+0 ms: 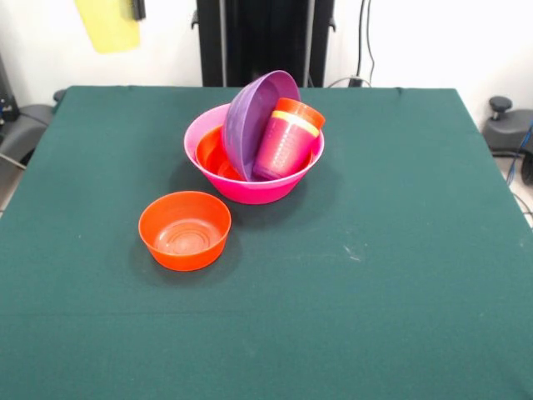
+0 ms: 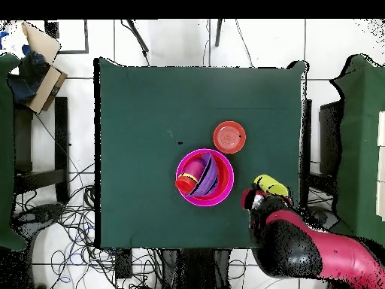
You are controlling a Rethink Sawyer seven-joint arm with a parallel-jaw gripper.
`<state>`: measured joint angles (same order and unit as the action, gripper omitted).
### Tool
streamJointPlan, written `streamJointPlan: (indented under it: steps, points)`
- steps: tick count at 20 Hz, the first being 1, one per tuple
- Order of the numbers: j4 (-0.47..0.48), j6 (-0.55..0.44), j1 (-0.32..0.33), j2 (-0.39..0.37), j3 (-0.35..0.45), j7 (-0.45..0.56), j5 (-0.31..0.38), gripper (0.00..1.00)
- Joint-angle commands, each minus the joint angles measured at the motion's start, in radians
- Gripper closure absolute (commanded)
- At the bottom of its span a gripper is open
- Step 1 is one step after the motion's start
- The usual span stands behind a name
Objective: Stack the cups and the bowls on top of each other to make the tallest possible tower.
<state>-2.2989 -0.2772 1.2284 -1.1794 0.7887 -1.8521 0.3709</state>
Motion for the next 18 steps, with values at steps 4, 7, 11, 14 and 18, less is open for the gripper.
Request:
streamJointPlan:
  steps: [4,7,11,14,18]
  points:
    - [-0.126,-0.050,-0.104,-0.068,0.120,0.035,-0.001,1.00]
    - [-0.122,-0.039,-0.130,-0.054,0.095,0.010,0.018,1.00]
    - [-0.111,-0.011,-0.186,-0.022,0.036,-0.033,0.055,1.00]
    - [-0.091,0.029,-0.254,0.026,-0.044,-0.080,0.102,1.00]
    - [-0.045,0.092,-0.357,0.098,-0.170,-0.129,0.164,1.00]
